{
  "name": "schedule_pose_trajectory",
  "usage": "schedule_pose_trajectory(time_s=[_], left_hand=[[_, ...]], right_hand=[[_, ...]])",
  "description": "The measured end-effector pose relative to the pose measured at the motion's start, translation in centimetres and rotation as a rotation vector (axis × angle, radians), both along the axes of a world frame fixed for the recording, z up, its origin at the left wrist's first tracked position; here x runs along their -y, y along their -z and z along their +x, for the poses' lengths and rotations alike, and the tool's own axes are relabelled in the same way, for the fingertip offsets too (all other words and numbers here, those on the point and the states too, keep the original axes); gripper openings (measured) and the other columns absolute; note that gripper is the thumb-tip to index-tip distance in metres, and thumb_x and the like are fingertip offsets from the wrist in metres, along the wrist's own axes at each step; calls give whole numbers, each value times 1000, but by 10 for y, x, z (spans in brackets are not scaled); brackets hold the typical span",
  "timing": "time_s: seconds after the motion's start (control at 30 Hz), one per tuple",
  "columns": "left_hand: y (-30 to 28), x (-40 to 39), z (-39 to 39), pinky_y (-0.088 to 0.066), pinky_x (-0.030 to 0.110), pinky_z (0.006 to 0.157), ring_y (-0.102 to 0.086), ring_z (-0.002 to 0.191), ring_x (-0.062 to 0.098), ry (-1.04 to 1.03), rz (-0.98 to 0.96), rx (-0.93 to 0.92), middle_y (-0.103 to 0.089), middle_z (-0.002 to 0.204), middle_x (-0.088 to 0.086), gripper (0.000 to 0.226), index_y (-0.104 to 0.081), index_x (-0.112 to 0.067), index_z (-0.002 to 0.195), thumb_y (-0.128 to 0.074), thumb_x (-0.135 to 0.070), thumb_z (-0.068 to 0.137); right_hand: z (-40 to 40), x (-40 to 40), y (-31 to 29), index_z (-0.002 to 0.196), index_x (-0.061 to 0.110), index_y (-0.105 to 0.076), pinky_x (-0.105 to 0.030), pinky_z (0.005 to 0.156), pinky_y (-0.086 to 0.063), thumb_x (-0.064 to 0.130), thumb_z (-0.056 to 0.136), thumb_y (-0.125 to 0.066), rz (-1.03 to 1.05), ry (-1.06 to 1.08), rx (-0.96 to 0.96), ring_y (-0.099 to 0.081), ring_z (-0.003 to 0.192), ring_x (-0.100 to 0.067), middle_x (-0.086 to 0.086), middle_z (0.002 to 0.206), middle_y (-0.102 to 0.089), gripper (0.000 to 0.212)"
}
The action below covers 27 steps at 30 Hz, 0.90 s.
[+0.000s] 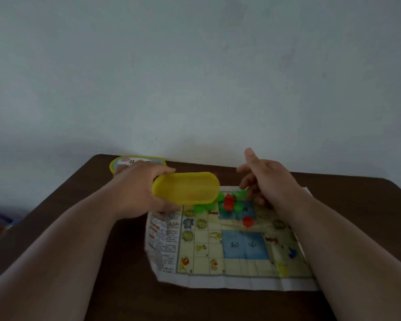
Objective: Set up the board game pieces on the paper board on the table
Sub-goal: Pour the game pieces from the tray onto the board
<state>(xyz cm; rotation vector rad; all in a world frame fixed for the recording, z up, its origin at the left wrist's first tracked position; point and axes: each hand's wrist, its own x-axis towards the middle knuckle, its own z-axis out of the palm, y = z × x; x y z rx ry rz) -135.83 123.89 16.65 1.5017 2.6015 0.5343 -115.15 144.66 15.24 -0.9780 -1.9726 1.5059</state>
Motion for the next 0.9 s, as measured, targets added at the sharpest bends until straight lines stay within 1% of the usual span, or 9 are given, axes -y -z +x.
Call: schedule_pose_trajectory(time_s=[0.13, 0.3, 0.4, 0.5, 0.6, 0.7, 0.8, 0.87, 0.9], left_hand=[[3, 6, -20, -22, 48, 117, -43, 141, 29, -158, -144, 58, -50, 152, -5, 96, -45, -48, 148, -78, -71, 61], [-2, 10, -29, -33, 45, 112, -48, 134, 29, -235, -177, 81, -52, 147, 1, 84, -48, -46, 147, -80, -52, 69], [-3, 16, -36, -40, 45, 107, -51, 129, 30, -288, -228, 64, -53, 143, 6, 86, -48, -49, 145, -78, -51, 65], [-2, 20, -44, -38, 50, 108, -47, 134, 30, -319, -275, 16, -52, 149, 4, 92, -45, -50, 148, -74, -53, 60], [-1, 20, -44, -33, 53, 110, -40, 141, 32, -335, -300, -47, -45, 155, 2, 88, -41, -48, 153, -76, -49, 72], [-3, 18, -41, -34, 54, 110, -39, 141, 34, -348, -264, -52, -44, 156, 4, 87, -41, -48, 154, -75, -47, 75], [-8, 16, -30, -41, 55, 108, -48, 132, 33, -302, -112, 35, -54, 144, 3, 80, -50, -51, 145, -72, -46, 68], [-10, 12, -18, -41, 56, 108, -51, 127, 30, -261, 24, 101, -57, 136, -2, 64, -60, -52, 132, -72, -47, 69], [-10, 9, -12, -38, 55, 110, -50, 128, 28, -234, 84, 89, -58, 133, -5, 53, -64, -51, 125, -75, -47, 74]], right_hand=[[1, -5, 2, 103, 15, -76, -31, 49, -45, 72, 99, -45, -42, 46, 25, -66, 64, -21, -14, 87, -77, 65], [1, -3, 1, 102, 17, -76, -30, 51, -47, 71, 100, -44, -4, 38, 65, -66, 67, -21, -11, 87, -78, 63], [1, -3, 1, 102, 17, -75, -30, 52, -48, 70, 100, -44, -5, 44, 73, -66, 66, -19, -11, 88, -78, 62], [1, -4, 1, 102, 16, -75, -29, 52, -49, 70, 100, -46, -4, 48, 75, -65, 64, -19, -12, 88, -78, 61], [0, -4, 2, 101, 16, -75, -31, 54, -50, 69, 100, -46, 12, 54, 68, -65, 65, -20, -12, 87, -77, 60], [-1, -5, 2, 101, 15, -75, -32, 59, -52, 68, 101, -47, 16, 66, 68, -65, 66, -20, -12, 87, -77, 60], [0, -6, 2, 101, 15, -75, -33, 64, -54, 68, 100, -48, -3, 62, 53, -65, 67, -20, -13, 87, -76, 59], [0, -7, 2, 102, 15, -74, -33, 66, -55, 68, 100, -49, -5, 53, 52, -65, 68, -20, -12, 86, -75, 58], [0, -6, 2, 102, 15, -74, -33, 66, -55, 67, 100, -49, -7, 50, 49, -65, 67, -20, -13, 87, -75, 58]])
